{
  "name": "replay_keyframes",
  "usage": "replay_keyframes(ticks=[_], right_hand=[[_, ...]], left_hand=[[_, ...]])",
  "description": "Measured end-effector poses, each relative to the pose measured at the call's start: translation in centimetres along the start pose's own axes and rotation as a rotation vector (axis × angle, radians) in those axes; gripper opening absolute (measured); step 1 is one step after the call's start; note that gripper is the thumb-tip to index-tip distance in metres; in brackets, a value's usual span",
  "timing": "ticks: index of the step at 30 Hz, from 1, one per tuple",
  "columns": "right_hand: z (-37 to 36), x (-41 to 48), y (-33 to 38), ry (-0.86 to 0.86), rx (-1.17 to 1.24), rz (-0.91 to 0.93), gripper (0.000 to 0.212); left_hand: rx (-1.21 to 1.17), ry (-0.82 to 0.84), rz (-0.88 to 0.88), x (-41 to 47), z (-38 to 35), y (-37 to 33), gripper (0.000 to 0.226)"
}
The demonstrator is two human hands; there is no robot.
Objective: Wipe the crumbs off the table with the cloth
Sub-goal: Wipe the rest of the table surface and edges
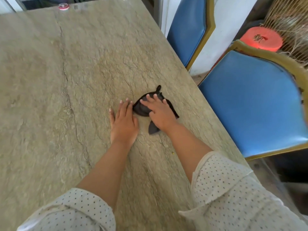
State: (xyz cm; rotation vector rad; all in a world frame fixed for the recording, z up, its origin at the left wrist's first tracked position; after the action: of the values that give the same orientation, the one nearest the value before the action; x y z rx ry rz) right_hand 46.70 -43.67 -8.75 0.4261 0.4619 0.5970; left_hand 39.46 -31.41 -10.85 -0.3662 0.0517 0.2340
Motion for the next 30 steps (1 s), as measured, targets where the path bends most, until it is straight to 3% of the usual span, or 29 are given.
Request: replay_keyframes(ticks=[4,9,12,15,17,19,22,25,30], right_hand=[[-2.4,-4.1,1.4,0.003,0.038,0.03,0.064],[-5.6,-8.5,4.2,0.056,0.03,-0.001,0.064],[-4.8,-9.9,4.6,0.12,0.297,0.004,0.054],[-2.7,-12.9,2.1,-0.149,0.462,-0.098,0.049],[-1.8,-16.2,-0.7,-0.35,0.426,-0.277,0.046],[-1.8,-19.4,-3.4,-0.454,0.314,-0.463,0.046],[-2.8,-22.6,-6.7,-0.525,0.145,-0.613,0.049],[-3.7,-23.6,-8.3,-0.53,0.146,-0.568,0.049],[-3.3,-23.8,-9.0,-0.516,0.28,-0.54,0.046]], left_hand=[[-0.325,-0.09,-0.014,-0.9,1.1,1.2,0.044],[-0.337,-0.058,-0.088,-3.8,1.6,1.7,0.039],[-0.357,-0.06,-0.041,-5.3,2.1,1.2,0.039],[-0.317,-0.076,-0.076,-7.0,2.3,-1.7,0.036],[-0.28,-0.008,-0.161,-8.4,1.3,-4.7,0.043],[-0.111,0.1,-0.14,-9.6,-0.8,-6.8,0.062],[0.148,0.11,-0.09,-10.3,-3.1,-7.3,0.079],[0.19,0.039,-0.124,-10.0,-3.8,-8.4,0.077],[0.206,0.112,-0.364,-12.0,-5.6,-12.9,0.082]])
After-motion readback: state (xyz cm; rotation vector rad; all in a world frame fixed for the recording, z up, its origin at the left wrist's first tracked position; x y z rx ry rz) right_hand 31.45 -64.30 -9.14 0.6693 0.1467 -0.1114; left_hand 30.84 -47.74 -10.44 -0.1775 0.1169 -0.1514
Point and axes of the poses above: each hand's wrist, its own x-axis towards the middle knuckle, its own z-axis out of the back of the hand, y = z × x, the point moved 4 cm from there along x, towards the middle knuckle, and after that the axes turned 10 degrees about y, right-handed, at the moved point
